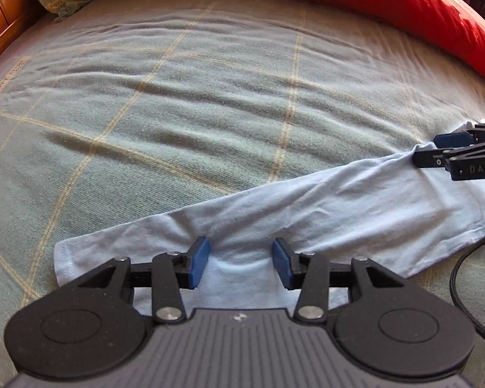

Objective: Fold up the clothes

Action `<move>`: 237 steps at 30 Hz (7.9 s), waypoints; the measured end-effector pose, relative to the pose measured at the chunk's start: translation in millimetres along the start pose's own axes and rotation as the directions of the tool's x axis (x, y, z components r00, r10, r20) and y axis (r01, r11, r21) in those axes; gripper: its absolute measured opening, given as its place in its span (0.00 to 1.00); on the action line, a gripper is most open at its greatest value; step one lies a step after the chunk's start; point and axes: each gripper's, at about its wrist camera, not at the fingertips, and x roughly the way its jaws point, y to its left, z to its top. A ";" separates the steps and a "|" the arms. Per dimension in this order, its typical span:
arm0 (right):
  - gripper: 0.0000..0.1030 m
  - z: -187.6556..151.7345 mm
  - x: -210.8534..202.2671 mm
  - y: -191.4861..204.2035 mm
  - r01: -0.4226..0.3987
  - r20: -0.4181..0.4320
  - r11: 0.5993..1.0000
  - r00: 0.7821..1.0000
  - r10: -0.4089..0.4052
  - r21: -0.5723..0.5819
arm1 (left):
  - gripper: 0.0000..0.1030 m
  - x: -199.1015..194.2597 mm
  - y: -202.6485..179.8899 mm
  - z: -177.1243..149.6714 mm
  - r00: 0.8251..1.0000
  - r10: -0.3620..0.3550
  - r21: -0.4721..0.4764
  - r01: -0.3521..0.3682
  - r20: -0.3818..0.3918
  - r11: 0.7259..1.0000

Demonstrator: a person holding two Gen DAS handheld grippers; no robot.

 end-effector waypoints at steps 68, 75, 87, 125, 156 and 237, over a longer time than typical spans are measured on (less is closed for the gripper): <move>1.00 -160.0 -131.3 -289.2 0.085 0.053 0.906 0.992 -0.117 0.414 | 0.59 66.2 -379.4 135.6 0.829 -0.550 0.328 0.549 -0.099 0.769; 1.00 -161.8 -156.3 -253.1 -0.115 0.130 0.944 0.988 0.078 0.310 | 0.64 39.7 -357.6 118.2 0.803 -0.569 0.335 0.592 -0.177 0.733; 1.00 -113.0 -84.1 -245.5 -0.164 0.168 0.961 0.977 0.128 0.223 | 0.64 78.5 -356.4 134.0 0.813 -0.568 0.256 0.581 -0.129 0.772; 1.00 -219.2 -162.4 -297.8 0.087 0.101 0.860 0.982 -0.158 0.503 | 0.70 50.8 -365.9 93.3 0.875 -0.457 0.302 0.484 -0.160 0.821; 1.00 -420.0 -303.0 -152.8 0.096 -0.054 0.713 0.995 -0.082 0.694 | 0.70 -100.4 -435.8 -82.3 0.916 -0.378 0.579 0.383 -0.136 0.720; 0.02 -444.1 -305.4 -294.3 0.234 -0.124 0.838 0.972 -0.199 0.493 | 0.71 -90.7 -537.6 -105.3 0.903 -0.359 0.653 0.420 -0.235 0.630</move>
